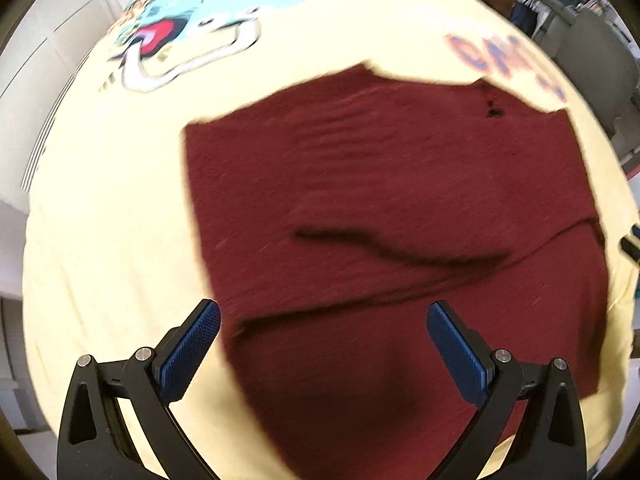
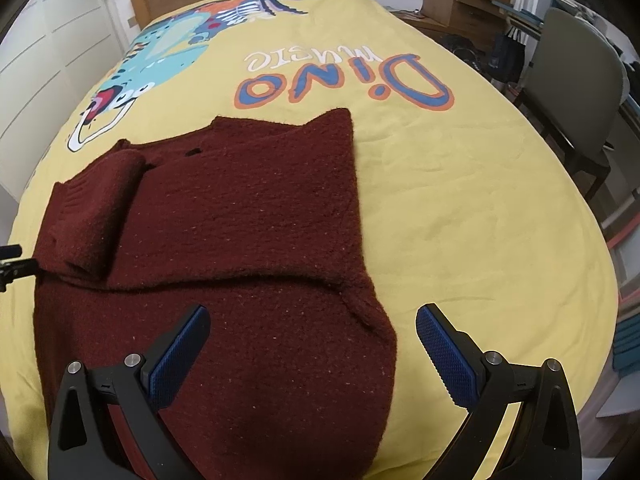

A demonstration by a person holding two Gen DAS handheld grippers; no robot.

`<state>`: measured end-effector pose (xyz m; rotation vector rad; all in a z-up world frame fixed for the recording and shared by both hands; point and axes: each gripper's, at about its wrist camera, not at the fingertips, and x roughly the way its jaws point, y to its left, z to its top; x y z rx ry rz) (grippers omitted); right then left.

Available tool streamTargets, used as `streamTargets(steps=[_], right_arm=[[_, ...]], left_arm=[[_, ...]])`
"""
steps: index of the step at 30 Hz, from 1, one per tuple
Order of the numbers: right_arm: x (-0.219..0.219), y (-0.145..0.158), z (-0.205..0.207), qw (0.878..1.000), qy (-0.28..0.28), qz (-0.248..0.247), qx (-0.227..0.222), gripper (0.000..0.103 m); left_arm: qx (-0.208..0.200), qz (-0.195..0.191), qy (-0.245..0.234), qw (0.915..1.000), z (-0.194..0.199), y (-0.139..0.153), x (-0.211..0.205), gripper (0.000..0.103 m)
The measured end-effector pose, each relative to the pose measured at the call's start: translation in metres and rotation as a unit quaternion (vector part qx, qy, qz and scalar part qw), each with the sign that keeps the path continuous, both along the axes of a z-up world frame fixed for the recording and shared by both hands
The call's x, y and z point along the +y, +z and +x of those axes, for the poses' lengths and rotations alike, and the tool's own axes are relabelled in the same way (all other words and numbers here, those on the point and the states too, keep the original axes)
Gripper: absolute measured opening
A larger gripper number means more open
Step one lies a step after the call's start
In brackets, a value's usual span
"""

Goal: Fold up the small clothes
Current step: 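Release the folded side with the left gripper and smooth the sweater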

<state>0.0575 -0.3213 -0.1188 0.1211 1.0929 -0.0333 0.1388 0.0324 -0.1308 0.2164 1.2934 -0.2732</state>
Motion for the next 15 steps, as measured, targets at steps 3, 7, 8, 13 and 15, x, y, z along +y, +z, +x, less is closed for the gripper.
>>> streamTargets(steps=[3,7,8,13,15], right_arm=[[0.007,-0.001,0.002,1.0,0.008,0.001,0.003,0.103],[0.017,-0.005,0.004,1.0,0.022,0.002,0.013,0.103],[0.019,-0.005,0.004,1.0,0.025,0.001,0.014,0.103],[0.03,-0.006,0.005,0.999,0.036,-0.008,0.023,0.103],[0.035,-0.003,0.006,0.999,0.043,-0.015,0.023,0.103]], left_arm=[[0.016,0.015,0.02,0.9996,-0.006,-0.012,0.027,0.102],[0.021,0.0,0.042,0.9989,-0.01,-0.03,0.043,0.101],[0.021,-0.006,0.048,0.9986,-0.009,-0.033,0.046,0.101],[0.029,-0.019,0.067,0.9972,0.007,-0.054,0.048,0.065],[0.033,-0.032,0.079,0.9959,0.013,-0.058,0.049,0.059]])
